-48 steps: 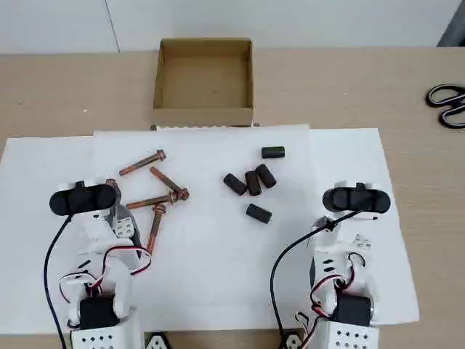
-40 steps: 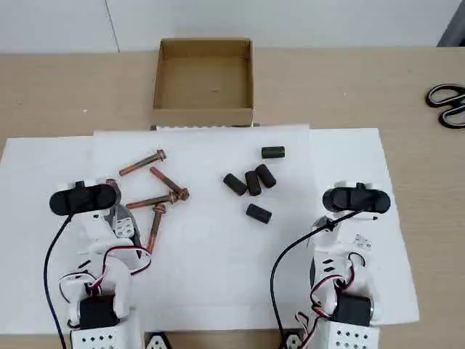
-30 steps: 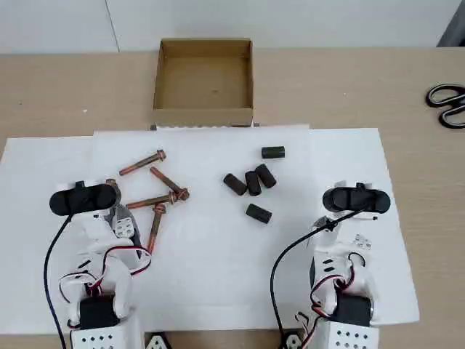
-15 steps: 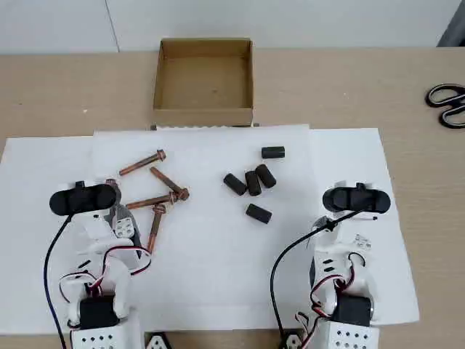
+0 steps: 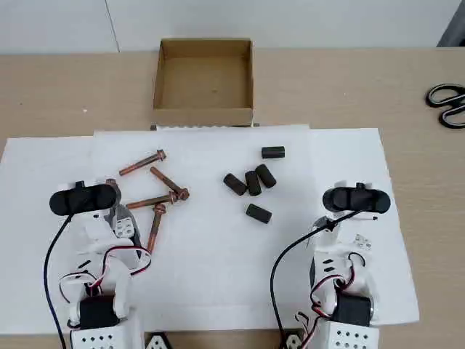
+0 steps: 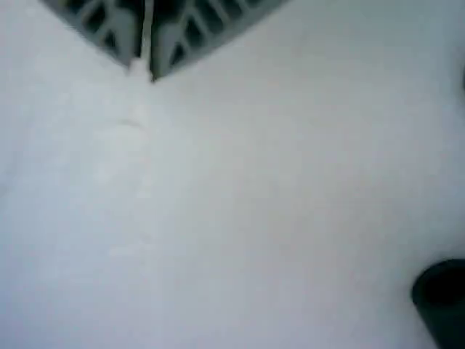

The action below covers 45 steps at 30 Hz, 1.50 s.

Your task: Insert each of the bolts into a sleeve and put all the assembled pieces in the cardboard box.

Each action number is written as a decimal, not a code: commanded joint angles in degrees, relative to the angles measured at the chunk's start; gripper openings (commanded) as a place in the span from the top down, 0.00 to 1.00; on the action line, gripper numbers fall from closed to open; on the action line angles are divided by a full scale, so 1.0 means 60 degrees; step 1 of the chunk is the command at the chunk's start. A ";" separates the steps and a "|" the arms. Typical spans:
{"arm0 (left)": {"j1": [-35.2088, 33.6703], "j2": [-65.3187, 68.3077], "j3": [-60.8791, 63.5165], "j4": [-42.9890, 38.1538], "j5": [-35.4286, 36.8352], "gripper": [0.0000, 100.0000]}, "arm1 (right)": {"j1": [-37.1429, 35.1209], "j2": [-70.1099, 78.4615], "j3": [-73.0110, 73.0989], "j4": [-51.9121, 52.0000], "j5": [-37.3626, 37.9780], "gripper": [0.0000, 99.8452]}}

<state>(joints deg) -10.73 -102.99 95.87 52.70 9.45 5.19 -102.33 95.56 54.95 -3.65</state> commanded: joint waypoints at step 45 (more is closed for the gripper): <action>0.2198 0.4630 -0.7597 0.3355 -0.1128 0.99 | 0.0037 -0.0007 0.0015 -0.0198 0.0088 1.00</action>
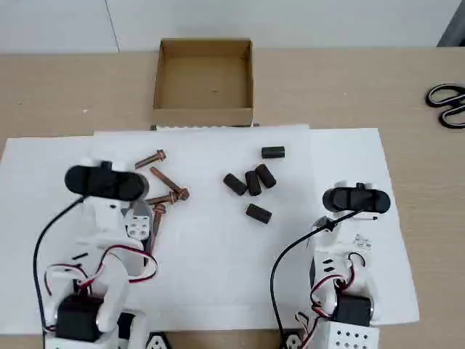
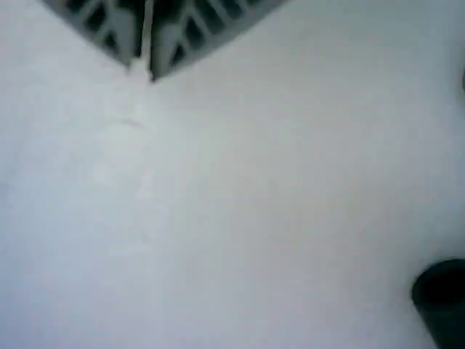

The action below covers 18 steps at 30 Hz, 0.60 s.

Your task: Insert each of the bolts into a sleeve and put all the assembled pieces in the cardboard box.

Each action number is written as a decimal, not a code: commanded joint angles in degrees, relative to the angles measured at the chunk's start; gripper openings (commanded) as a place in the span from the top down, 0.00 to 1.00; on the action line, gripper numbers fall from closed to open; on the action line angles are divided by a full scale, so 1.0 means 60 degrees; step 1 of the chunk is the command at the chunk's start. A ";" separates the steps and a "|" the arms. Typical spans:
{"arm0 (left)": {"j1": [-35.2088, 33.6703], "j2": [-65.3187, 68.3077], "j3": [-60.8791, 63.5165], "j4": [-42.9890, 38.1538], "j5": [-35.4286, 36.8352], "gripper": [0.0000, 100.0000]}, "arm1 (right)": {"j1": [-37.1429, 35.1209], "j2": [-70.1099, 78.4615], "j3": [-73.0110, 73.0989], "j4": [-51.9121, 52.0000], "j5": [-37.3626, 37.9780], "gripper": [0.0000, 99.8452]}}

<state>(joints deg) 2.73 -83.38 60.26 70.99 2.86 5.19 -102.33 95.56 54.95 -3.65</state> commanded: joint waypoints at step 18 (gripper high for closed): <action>-0.0044 0.5216 -0.4974 0.1245 -0.0029 0.99 | -0.0022 -0.0007 0.0015 -0.0212 0.0103 1.00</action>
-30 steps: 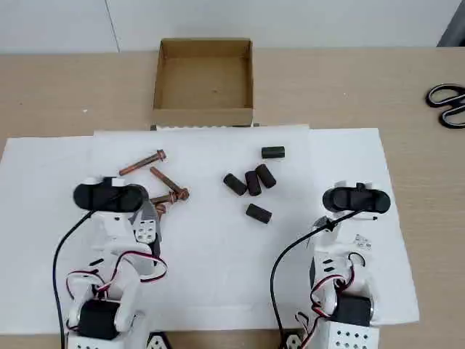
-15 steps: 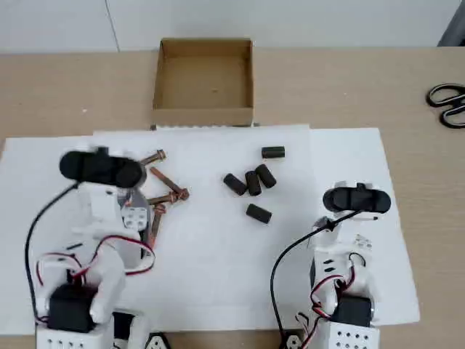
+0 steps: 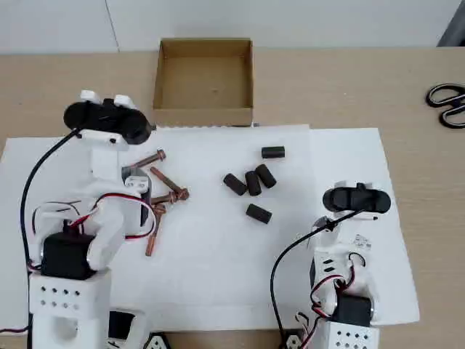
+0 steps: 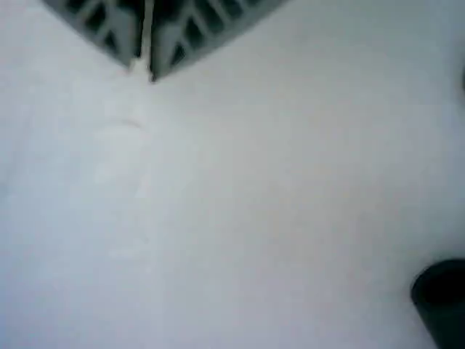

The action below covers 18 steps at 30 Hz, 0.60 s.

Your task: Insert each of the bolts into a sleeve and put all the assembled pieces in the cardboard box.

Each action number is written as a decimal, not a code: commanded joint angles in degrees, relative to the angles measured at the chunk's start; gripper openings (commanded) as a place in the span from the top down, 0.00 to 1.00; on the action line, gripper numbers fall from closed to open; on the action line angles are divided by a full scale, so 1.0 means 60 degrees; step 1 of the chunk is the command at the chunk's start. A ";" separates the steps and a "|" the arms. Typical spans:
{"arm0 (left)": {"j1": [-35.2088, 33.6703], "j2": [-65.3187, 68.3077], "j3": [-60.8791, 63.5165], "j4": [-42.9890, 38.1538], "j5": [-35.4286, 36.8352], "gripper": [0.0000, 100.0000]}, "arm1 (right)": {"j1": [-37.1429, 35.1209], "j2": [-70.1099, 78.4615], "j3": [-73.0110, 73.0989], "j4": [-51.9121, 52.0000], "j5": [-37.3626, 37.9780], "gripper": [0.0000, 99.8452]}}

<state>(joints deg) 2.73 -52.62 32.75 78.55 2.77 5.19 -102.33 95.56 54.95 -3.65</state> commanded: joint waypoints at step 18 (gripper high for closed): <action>0.0044 0.0161 -0.0388 -0.0264 -0.0029 0.99 | -0.0022 -0.0007 -0.0249 -0.0330 0.0103 1.00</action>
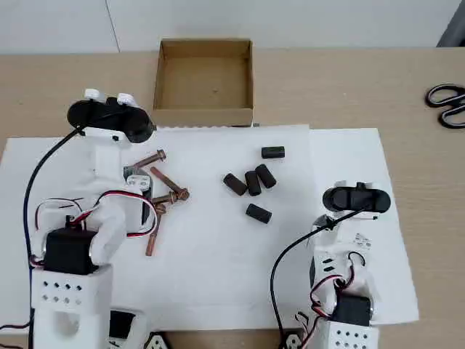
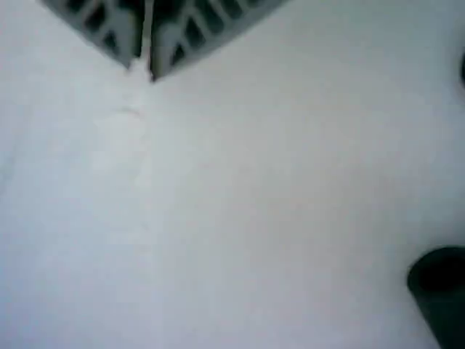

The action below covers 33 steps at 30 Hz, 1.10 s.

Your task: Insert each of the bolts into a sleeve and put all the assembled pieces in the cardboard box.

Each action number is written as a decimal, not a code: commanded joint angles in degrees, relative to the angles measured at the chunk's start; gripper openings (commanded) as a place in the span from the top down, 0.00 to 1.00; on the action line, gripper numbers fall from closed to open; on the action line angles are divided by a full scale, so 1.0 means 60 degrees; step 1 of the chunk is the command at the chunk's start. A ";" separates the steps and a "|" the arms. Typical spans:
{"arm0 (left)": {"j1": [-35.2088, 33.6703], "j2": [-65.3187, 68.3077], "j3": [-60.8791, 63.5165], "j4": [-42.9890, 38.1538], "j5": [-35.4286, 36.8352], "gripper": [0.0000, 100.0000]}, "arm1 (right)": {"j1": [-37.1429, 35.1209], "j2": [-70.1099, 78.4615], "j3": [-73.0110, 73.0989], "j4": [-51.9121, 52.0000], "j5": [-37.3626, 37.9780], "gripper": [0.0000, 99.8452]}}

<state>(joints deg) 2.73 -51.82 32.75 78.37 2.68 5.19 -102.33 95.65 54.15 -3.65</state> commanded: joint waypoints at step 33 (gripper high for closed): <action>-0.0044 0.4938 -0.3773 0.2872 -0.0381 0.89 | -0.0022 0.8755 -1.0037 0.3670 0.1714 0.85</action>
<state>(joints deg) 2.73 -24.92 12.79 94.55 2.42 4.92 -61.45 45.10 71.82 2.33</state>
